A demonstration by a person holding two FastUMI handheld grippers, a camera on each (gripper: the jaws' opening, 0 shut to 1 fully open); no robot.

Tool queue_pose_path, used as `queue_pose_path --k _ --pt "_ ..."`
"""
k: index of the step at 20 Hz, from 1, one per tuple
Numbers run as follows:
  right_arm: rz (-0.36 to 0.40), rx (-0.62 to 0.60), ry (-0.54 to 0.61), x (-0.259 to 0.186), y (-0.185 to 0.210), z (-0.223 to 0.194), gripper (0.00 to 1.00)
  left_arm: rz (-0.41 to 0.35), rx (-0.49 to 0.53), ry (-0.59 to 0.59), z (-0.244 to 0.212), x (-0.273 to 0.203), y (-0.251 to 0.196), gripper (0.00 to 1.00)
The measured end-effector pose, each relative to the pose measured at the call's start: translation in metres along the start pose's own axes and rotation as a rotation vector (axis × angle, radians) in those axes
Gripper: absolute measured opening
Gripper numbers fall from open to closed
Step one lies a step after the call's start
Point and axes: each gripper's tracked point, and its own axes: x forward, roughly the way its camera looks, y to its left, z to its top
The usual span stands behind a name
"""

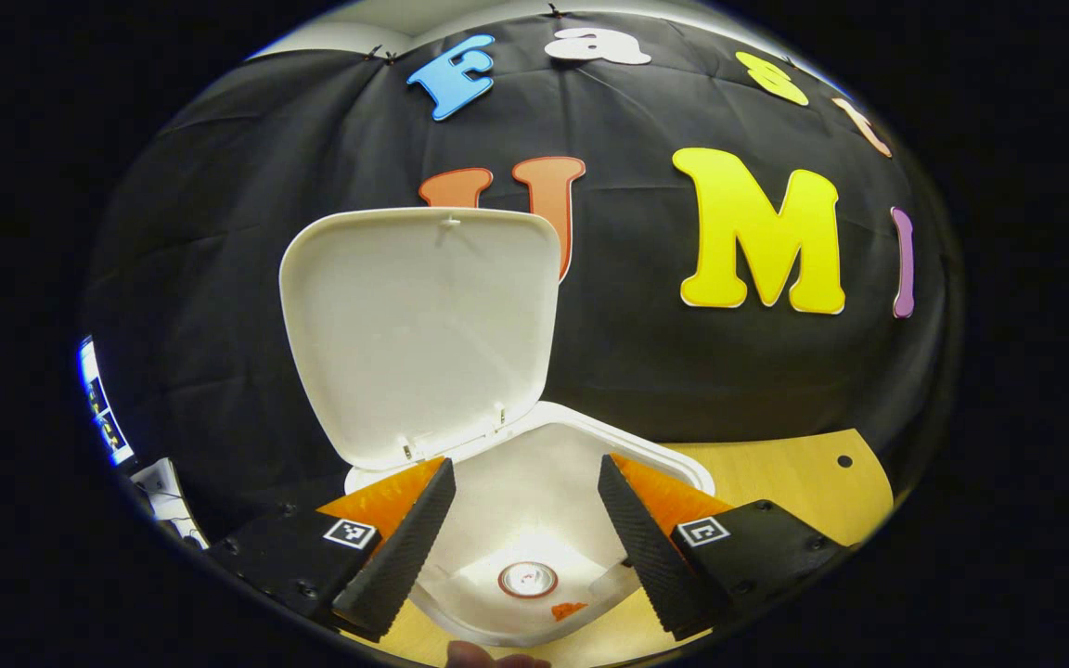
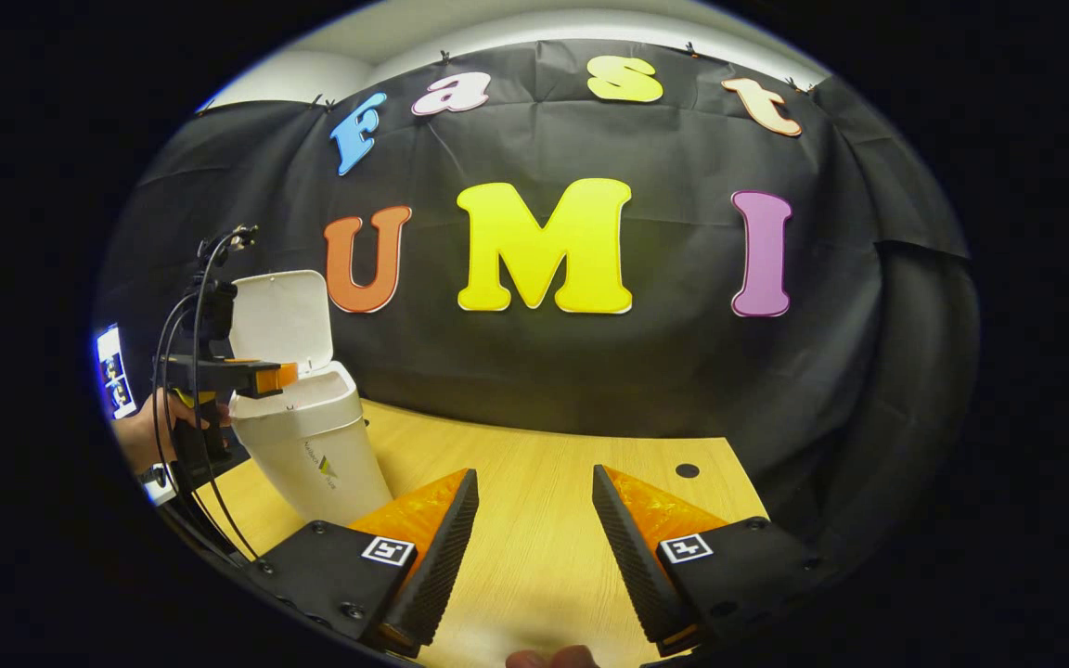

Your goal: Press the lid of the desktop garbage bin to open it, pick up the crumpled paper on the desktop and throw it into the bin, then pick up the pop can on the desktop and drop it into the bin, and finally close the garbage bin lid.

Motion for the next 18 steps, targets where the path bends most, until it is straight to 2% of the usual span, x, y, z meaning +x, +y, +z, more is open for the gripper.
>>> queue_pose_path --k 5,8,13,18 --pt "0.017 -0.015 -0.009 -0.002 0.001 0.006 0.81 0.097 -0.049 -0.142 0.059 -0.03 -0.009 1.0" --pt "0.013 -0.019 -0.03 -0.004 -0.007 0.016 0.81 0.141 -0.051 -0.216 0.1 -0.033 -0.013 1.0" --pt "0.007 0.002 -0.04 0.001 -0.022 0.028 0.8 0.244 -0.105 -0.262 0.153 -0.03 0.008 0.99" --pt "0.008 0.028 -0.039 0.01 -0.032 0.037 0.81 0.289 -0.087 -0.277 0.186 -0.013 0.025 0.99"
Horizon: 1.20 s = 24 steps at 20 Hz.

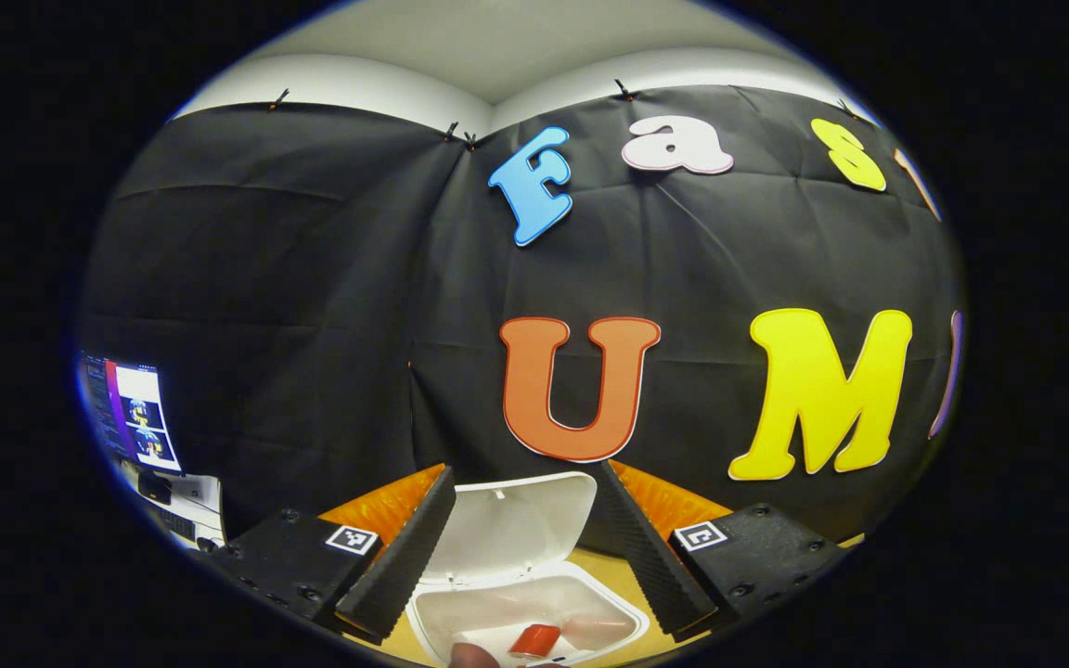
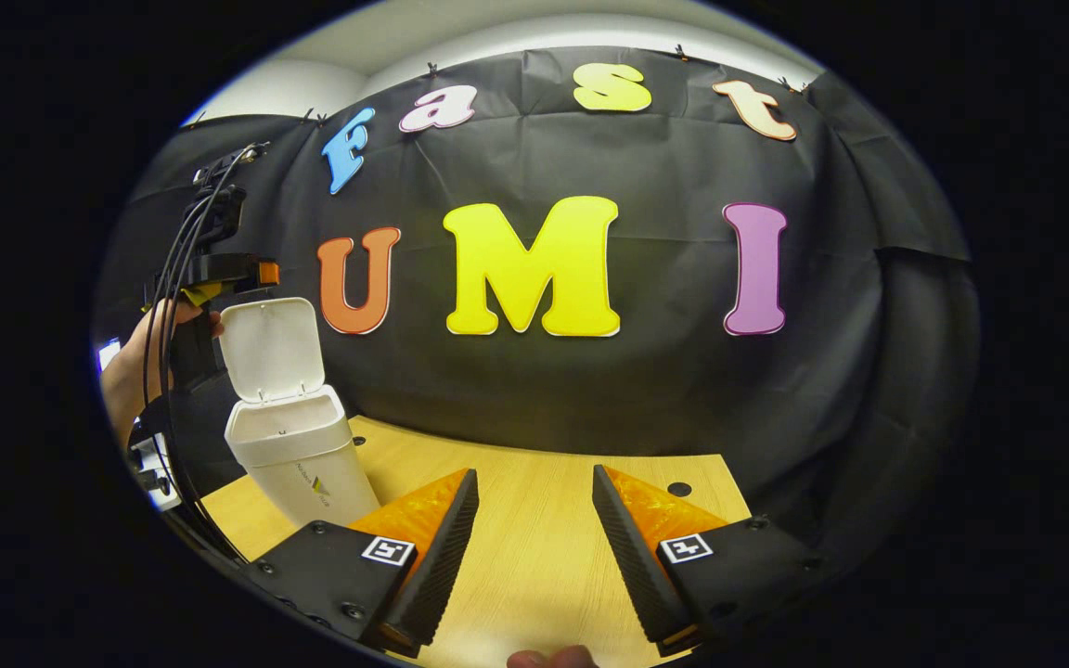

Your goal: Press the lid of the desktop garbage bin to open it, pick up the crumpled paper on the desktop and throw it into the bin, then pick up the pop can on the desktop and drop it into the bin, and finally close the garbage bin lid.

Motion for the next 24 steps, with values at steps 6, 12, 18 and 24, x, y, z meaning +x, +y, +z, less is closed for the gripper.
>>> queue_pose_path --k 6,12,18,24 --pt "0.051 -0.001 0.011 0.008 0.016 0.01 0.81 0.057 -0.007 0.055 0.005 0.038 0.009 0.99" --pt "0.079 0.019 0.003 0.014 0.027 0.026 0.81 0.099 -0.039 0.117 -0.008 0.079 0.022 0.99" --pt "0.079 0.017 0.004 0.015 0.03 0.027 0.81 0.139 0.008 0.217 -0.035 0.082 0.024 1.0" --pt "0.065 0.024 -0.017 0.01 0.026 0.029 0.81 0.134 -0.002 0.244 -0.044 0.064 0.017 1.0"
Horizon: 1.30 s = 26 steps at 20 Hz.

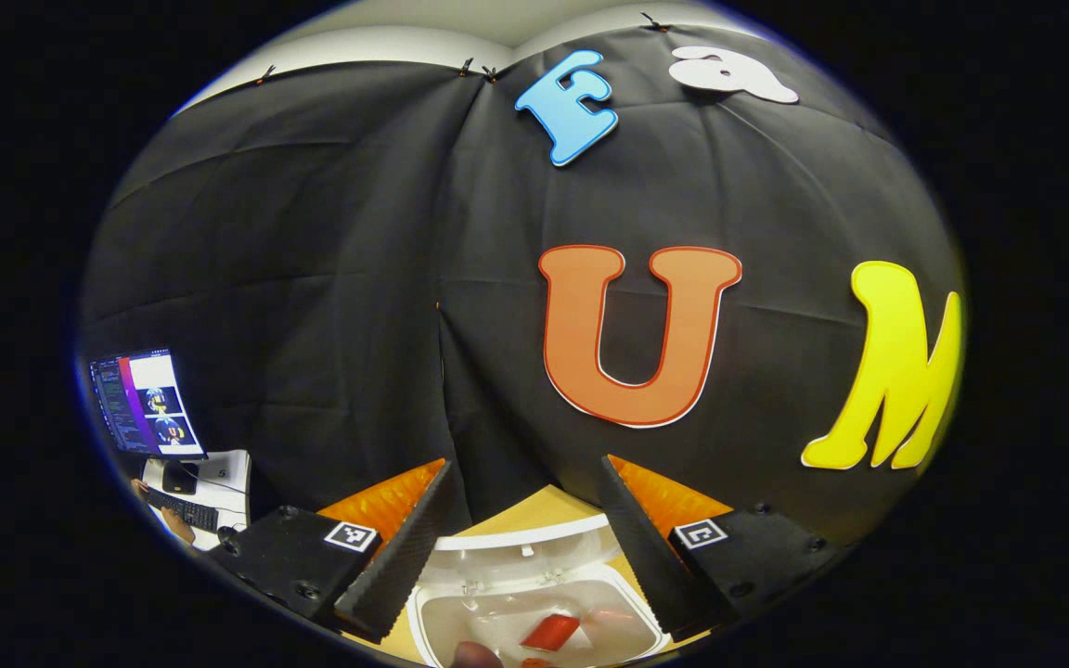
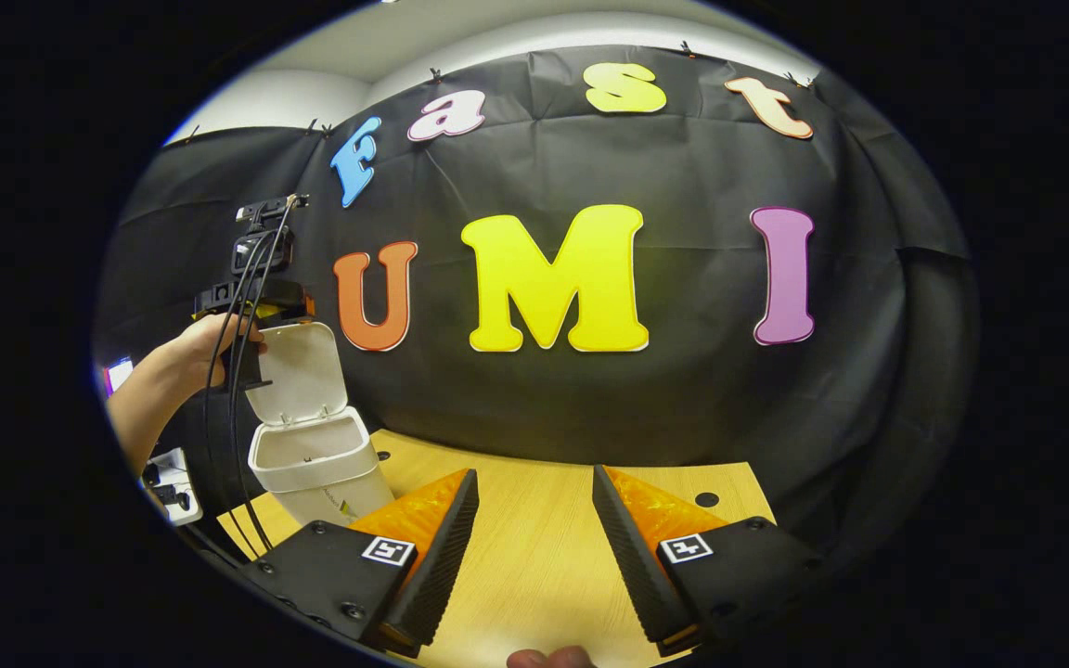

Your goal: Press the lid of the desktop garbage bin to open it, pick up the crumpled paper on the desktop and throw it into the bin, then pick up the pop can on the desktop and drop it into the bin, and finally close the garbage bin lid.

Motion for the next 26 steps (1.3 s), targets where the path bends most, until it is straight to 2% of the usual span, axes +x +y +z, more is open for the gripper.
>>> queue_pose_path --k 10,17,26 --pt "0.049 -0.048 0.0 -0.014 0.006 -0.015 0.81 -0.03 -0.001 0.005 -0.069 -0.07 -0.025 0.99" --pt "0.041 -0.059 0.02 -0.018 -0.008 -0.025 0.81 -0.026 -0.027 0.027 -0.116 -0.086 -0.034 0.99" --pt "0.052 -0.063 0.069 -0.014 -0.008 -0.045 0.81 -0.047 0.032 0.062 -0.174 -0.091 -0.039 0.99"
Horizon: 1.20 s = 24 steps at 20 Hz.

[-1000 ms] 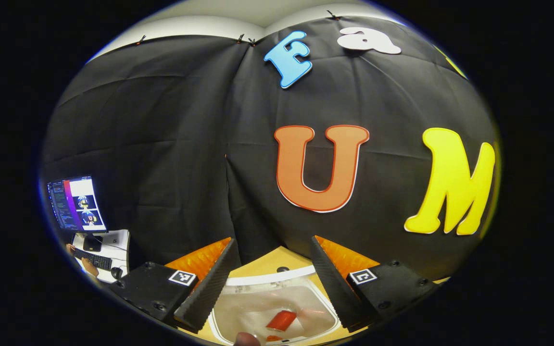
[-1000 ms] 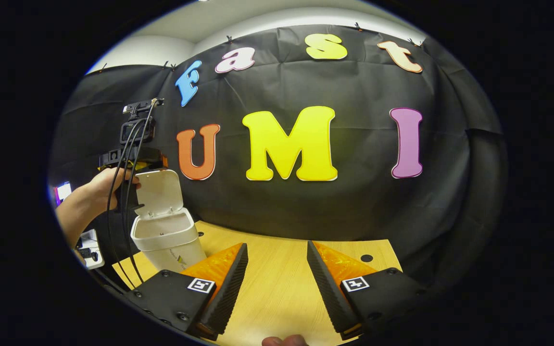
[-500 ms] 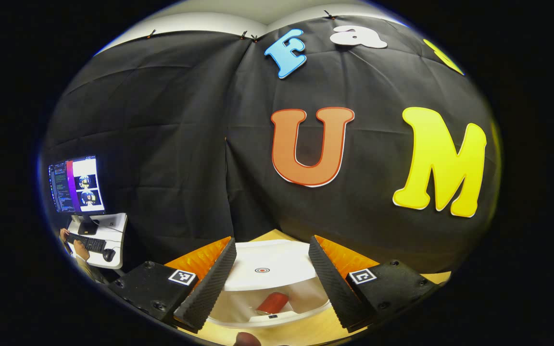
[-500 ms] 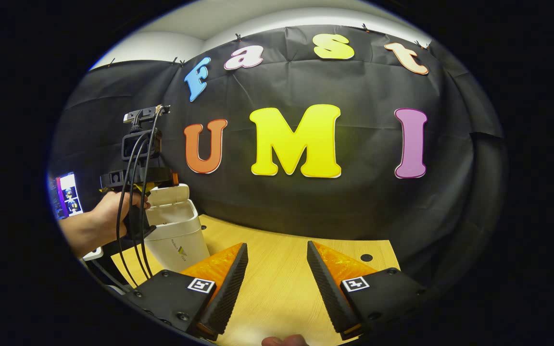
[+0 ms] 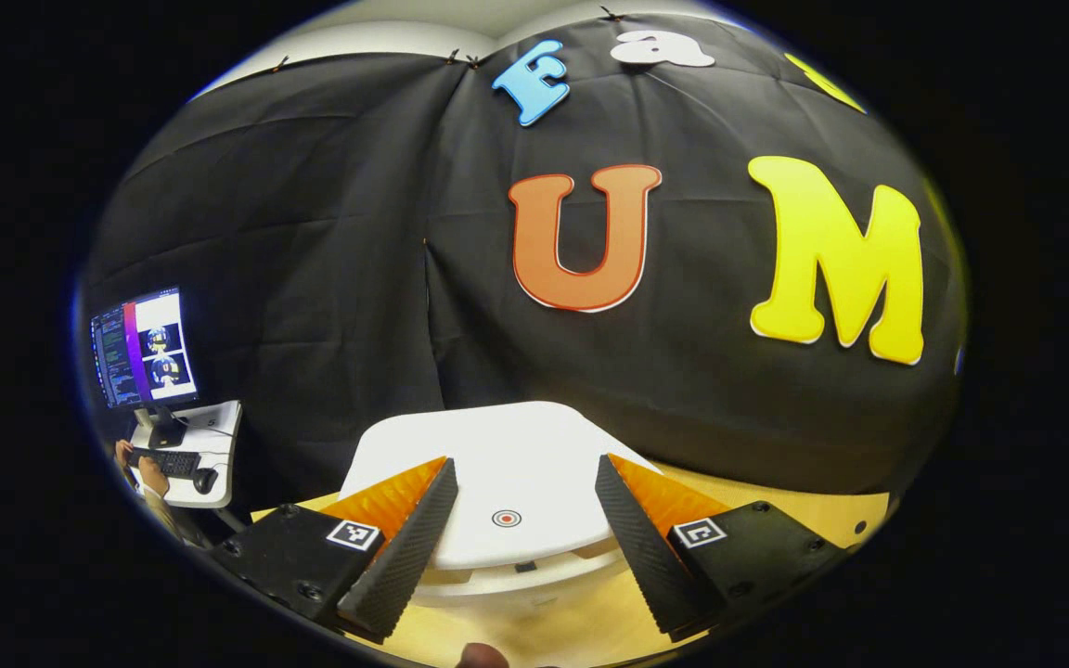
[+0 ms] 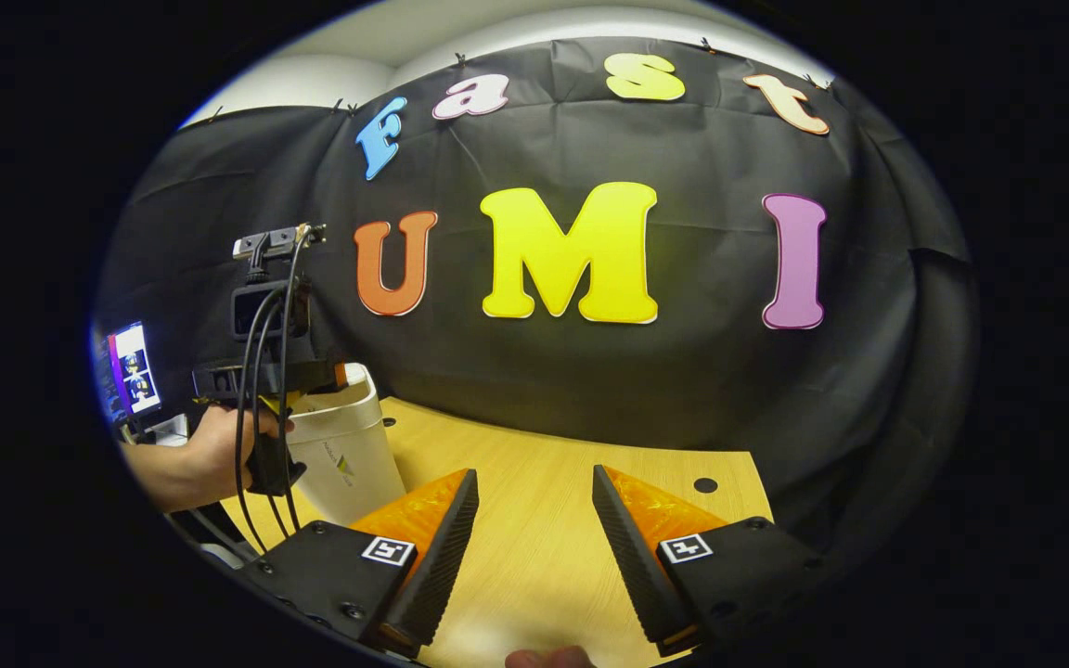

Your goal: Press the lid of the desktop garbage bin to open it, pick up the crumpled paper on the desktop and throw it into the bin, then pick up the pop can on the desktop and drop it into the bin, and finally close the garbage bin lid.

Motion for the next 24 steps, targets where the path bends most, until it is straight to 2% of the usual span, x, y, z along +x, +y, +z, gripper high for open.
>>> queue_pose_path --k 5,9,12,14,20,24 --pt "0.003 0.005 0.008 0.001 0.002 -0.003 0.81 -0.012 0.002 0.015 -0.014 0.001 -0.003 0.99" --pt "-0.003 0.03 0.009 0.001 0.001 -0.003 0.81 -0.007 0.033 -0.019 -0.015 0.0 -0.005 0.99" --pt "-0.006 0.032 0.006 0.003 0.0 -0.003 0.81 -0.02 -0.038 -0.09 -0.018 -0.001 -0.004 0.99" --pt "-0.007 0.034 0.003 0.003 -0.001 -0.003 0.81 -0.022 -0.006 -0.1 -0.02 0.002 -0.007 0.99" --pt "-0.013 0.052 0.016 0.01 -0.003 -0.01 0.81 -0.035 -0.058 -0.13 -0.02 0.001 -0.007 0.99" --pt "-0.037 0.071 -0.024 0.012 -0.006 0.002 0.81 -0.054 -0.019 -0.149 -0.011 -0.001 -0.009 0.97"
